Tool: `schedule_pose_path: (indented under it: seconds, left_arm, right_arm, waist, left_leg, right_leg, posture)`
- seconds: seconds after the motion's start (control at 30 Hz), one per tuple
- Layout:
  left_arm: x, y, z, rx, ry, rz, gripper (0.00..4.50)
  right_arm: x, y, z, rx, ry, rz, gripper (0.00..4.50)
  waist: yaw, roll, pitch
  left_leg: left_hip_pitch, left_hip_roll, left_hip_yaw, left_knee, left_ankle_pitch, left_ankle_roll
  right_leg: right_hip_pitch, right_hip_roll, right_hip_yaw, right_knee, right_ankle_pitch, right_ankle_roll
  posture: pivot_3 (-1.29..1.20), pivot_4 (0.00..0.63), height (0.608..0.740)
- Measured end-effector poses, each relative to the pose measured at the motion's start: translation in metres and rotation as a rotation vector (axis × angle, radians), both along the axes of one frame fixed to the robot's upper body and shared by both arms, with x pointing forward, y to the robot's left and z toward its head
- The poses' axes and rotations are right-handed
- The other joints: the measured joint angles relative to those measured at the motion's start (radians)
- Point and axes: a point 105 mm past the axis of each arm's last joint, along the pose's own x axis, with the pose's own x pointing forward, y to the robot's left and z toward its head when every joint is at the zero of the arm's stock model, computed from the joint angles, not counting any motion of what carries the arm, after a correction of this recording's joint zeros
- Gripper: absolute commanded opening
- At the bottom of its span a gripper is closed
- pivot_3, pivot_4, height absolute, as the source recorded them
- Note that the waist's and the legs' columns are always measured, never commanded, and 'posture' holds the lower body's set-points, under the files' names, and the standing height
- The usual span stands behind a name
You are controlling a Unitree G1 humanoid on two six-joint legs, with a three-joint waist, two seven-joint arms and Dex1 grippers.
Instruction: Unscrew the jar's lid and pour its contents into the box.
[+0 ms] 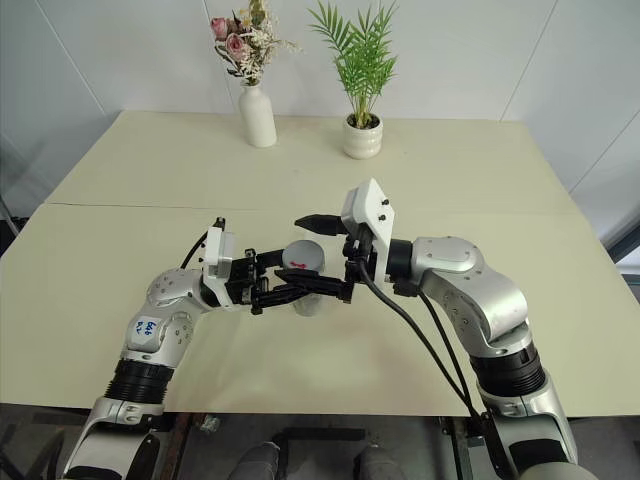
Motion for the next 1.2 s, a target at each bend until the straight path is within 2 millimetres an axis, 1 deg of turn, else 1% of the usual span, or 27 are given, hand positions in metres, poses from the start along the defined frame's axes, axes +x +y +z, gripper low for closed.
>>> schedule_pose_path:
  seconds: [0.2, 0.4, 0.77, 1.2]
  left_arm:
    - [-0.001, -0.003, 0.0, -0.009, 0.003, -0.011, 2.5]
    - [-0.002, -0.004, -0.001, -0.01, 0.003, -0.019, 2.5]
    - [-0.003, -0.002, -0.002, -0.018, -0.005, -0.013, 2.5]
    - [0.001, 0.004, -0.004, -0.023, 0.009, 0.011, 2.5]
  right_arm:
    - [0.001, 0.007, -0.007, -0.013, 0.017, 0.004, 4.48]
    - [0.011, 0.005, -0.01, -0.009, 0.023, -0.038, 4.48]
    - [0.011, 0.005, -0.01, -0.009, 0.019, -0.04, 4.48]
    - [0.008, -0.019, -0.013, -0.008, 0.036, -0.071, 4.48]
  waist:
    - [0.0, 0.0, 0.0]
    - [0.0, 0.0, 0.0]
    - [0.0, 0.0, 0.0]
    - [0.0, 0.0, 0.0]
  left_leg:
    - [0.0, 0.0, 0.0, 0.0, 0.0, 0.0]
    - [0.0, 0.0, 0.0, 0.0, 0.0, 0.0]
    - [0.0, 0.0, 0.0, 0.0, 0.0, 0.0]
    - [0.0, 0.0, 0.0, 0.0, 0.0, 0.0]
  right_leg:
    - [0.0, 0.0, 0.0, 0.0, 0.0, 0.0]
    - [0.0, 0.0, 0.0, 0.0, 0.0, 0.0]
    - [0.0, 0.0, 0.0, 0.0, 0.0, 0.0]
    - [0.0, 0.0, 0.0, 0.0, 0.0, 0.0]
  posture:
    - [0.0, 0.15, 0.74]
    - [0.0, 0.15, 0.74]
    - [0.0, 0.15, 0.74]
    - [0.0, 0.15, 0.74]
